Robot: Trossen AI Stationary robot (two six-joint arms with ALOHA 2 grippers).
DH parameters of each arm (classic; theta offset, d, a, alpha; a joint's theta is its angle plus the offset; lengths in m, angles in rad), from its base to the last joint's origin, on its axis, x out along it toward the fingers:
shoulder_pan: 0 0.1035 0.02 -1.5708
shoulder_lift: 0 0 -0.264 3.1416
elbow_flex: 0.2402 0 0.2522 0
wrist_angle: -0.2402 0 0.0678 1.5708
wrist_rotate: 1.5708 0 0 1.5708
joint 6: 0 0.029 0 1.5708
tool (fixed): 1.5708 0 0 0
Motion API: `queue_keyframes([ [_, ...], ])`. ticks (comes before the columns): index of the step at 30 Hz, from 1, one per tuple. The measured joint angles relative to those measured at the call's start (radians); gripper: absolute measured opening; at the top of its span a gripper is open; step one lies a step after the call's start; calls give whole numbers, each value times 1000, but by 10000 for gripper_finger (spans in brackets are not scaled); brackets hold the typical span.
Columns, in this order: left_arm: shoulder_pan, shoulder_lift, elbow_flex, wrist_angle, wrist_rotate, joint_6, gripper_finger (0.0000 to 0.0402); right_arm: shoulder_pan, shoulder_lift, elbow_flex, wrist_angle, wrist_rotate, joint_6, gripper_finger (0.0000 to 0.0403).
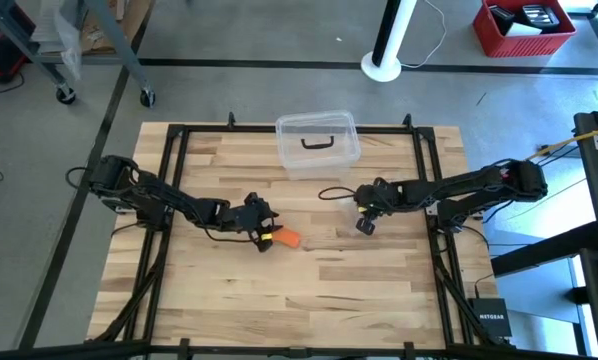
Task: Roll bandage
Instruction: Open the transparent zip bag
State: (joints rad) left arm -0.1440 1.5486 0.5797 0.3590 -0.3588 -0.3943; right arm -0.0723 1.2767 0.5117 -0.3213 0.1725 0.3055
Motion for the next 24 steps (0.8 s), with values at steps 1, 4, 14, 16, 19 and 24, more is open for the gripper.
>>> queue_keyframes([
  [1, 0, 0, 0, 1, 0, -2, 183, 0, 5, 0, 12, 0, -8, 12],
  [4, -1, 0, 0, 6, 0, -15, 183, 30, 6, 17, 53, 23, -40, 10],
  [14, -1, -4, 57, 30, 0, 27, 182, 289, 2, 94, 439, 114, -429, 8],
  [16, -1, -4, 61, 30, 0, 37, 182, 303, 2, 94, 441, 167, -385, 13],
  [19, 1, 0, 61, 24, 0, 35, 182, 294, 2, 94, 363, 225, -217, 32],
  [24, 2, 25, 61, 17, -1, 34, 182, 263, 7, 93, 195, 173, -27, 114],
])
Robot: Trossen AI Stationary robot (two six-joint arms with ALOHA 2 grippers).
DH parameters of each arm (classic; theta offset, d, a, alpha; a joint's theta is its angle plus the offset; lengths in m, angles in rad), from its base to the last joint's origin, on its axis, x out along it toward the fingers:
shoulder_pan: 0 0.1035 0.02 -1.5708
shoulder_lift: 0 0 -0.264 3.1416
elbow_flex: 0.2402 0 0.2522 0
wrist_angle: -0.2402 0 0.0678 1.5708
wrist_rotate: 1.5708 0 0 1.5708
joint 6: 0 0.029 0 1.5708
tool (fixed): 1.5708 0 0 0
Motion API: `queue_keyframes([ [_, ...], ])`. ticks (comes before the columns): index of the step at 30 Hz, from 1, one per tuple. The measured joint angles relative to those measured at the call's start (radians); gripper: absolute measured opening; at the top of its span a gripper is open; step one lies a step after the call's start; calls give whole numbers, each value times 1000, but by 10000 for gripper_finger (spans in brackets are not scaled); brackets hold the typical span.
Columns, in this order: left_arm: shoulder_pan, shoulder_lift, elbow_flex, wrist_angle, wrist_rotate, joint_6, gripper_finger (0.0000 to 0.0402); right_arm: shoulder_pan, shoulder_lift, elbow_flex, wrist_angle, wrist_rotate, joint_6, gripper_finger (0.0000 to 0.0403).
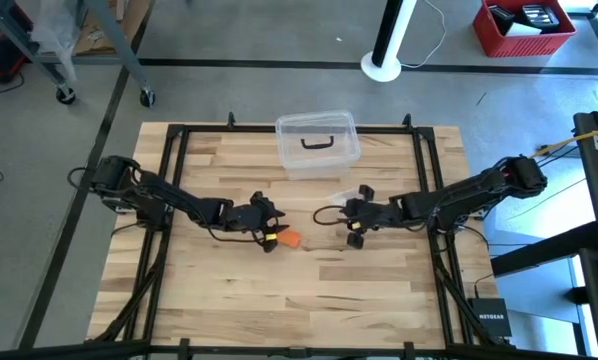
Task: Roll bandage
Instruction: Open the transparent zip bag
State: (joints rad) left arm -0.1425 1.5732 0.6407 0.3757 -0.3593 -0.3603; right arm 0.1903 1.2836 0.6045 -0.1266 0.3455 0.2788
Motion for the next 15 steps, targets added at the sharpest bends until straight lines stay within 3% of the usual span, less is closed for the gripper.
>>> queue_keyframes([
  [6, 0, 33, 0, 7, 0, -24, 182, -50, 72, 1, -27, -2, 39, 244],
  [9, -2, 42, 0, 5, 0, -31, 182, -87, 145, 1, -14, 21, 80, 286],
  [12, -7, 46, 0, 5, 0, -31, 182, -116, 220, 1, -10, 23, 82, 299],
  [15, -12, 47, 0, 5, 0, -30, 182, -122, 276, 1, 5, 24, 83, 274],
])
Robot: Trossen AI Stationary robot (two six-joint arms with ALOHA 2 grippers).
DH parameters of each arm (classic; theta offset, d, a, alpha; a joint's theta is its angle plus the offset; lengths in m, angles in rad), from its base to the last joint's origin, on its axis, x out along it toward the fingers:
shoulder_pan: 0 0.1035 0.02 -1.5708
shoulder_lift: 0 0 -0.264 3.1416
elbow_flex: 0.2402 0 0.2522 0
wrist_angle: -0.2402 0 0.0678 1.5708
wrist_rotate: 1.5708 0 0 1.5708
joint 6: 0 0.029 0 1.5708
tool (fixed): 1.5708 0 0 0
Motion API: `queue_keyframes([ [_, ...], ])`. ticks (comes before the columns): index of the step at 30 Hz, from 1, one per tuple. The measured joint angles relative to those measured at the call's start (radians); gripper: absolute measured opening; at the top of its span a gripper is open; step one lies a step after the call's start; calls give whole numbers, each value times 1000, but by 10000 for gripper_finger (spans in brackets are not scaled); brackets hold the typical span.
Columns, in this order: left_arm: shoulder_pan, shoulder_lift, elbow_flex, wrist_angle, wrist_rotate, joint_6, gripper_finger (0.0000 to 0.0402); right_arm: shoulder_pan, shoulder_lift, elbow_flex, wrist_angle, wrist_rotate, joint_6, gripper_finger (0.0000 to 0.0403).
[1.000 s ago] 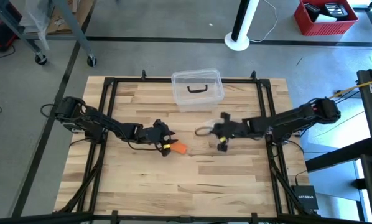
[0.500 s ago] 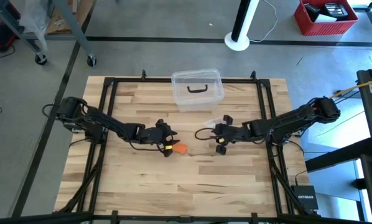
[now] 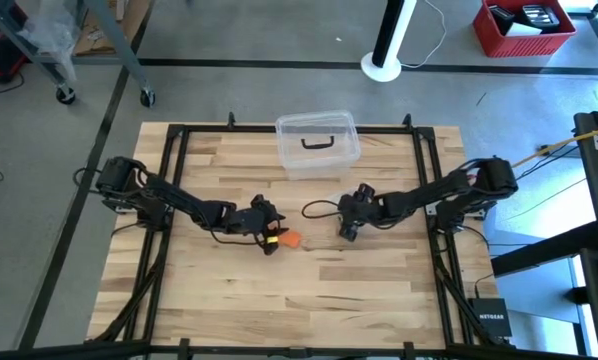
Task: Roll bandage
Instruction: Open the transparent zip bag
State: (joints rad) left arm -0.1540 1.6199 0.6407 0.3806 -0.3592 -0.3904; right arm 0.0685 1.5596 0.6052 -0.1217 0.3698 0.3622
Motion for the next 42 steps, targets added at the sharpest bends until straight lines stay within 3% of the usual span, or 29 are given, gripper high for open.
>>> queue_keyframes([
  [3, -3, 0, 0, 3, 0, 0, 182, 5, 31, 3, 26, 2, 1, 203],
  [9, -3, 1, 0, 6, 0, 5, 182, 5, 41, 1, 83, -15, -49, 21],
  [12, -5, 1, 0, 5, 0, 5, 182, 25, 42, 4, 146, -28, -86, 19],
  [21, -21, 1, 26, 67, 0, 38, 182, 148, 32, 113, 346, -203, -342, 7],
  [27, -56, 0, 61, 77, 0, 153, 182, 234, 32, 149, 444, -241, -496, 4],
  [34, -92, -17, 61, 73, 0, 334, 182, 273, 32, 154, 449, -407, -456, 2],
  [39, -98, -36, 61, 77, 5, 420, 182, 272, 31, 155, 546, -552, -418, 2],
  [42, -97, -36, 61, 75, 69, 429, 182, 272, 11, 155, 612, -593, -421, 2],
])
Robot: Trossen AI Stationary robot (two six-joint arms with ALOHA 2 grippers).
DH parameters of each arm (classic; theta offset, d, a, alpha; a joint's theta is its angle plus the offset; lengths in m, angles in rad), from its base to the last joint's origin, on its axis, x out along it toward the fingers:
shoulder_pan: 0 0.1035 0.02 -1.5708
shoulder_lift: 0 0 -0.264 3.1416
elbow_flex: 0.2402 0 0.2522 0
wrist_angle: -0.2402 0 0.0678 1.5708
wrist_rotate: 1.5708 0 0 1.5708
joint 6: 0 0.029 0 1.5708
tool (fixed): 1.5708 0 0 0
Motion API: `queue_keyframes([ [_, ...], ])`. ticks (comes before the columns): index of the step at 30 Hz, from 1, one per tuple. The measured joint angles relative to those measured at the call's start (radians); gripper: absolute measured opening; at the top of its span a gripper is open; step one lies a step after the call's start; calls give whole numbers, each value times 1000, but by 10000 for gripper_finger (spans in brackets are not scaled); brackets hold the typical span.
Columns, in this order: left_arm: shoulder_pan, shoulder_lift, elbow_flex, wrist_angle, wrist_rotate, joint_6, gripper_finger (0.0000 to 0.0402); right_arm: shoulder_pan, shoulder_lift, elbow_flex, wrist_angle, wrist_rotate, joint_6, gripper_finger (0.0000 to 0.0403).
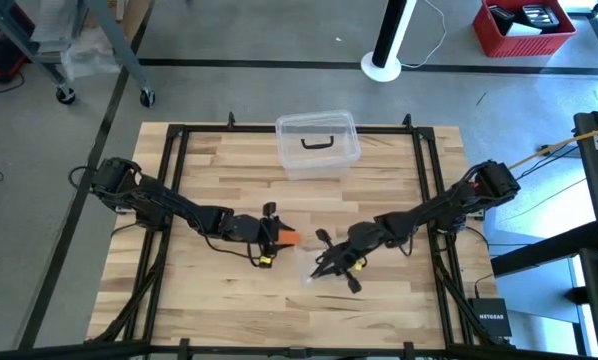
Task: Roll bandage
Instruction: Open the transparent zip bag
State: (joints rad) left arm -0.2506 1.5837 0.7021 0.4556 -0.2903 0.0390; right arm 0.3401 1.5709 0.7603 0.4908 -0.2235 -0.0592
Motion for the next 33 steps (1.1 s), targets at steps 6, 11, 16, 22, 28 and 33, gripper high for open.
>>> queue_keyframes([
  [6, 1, -6, 0, 1, 63, -39, 182, 0, -98, 1, 12, -22, -32, 1],
  [11, 1, -27, 0, 27, 85, -51, 182, 0, -177, 1, 8, -23, -80, 1],
  [16, 1, -34, 0, 168, 108, -35, 182, 0, -191, 1, 11, -22, -81, 1],
  [22, 2, -34, -22, 326, 183, -32, 182, 0, -190, 1, 20, -14, -86, 1],
  [28, 0, -28, -26, 385, 221, -53, 182, 0, -190, 1, 74, -4, -138, 1],
  [33, 0, -28, -26, 435, 222, -36, 169, 0, -190, 1, 142, -3, -193, 1],
])
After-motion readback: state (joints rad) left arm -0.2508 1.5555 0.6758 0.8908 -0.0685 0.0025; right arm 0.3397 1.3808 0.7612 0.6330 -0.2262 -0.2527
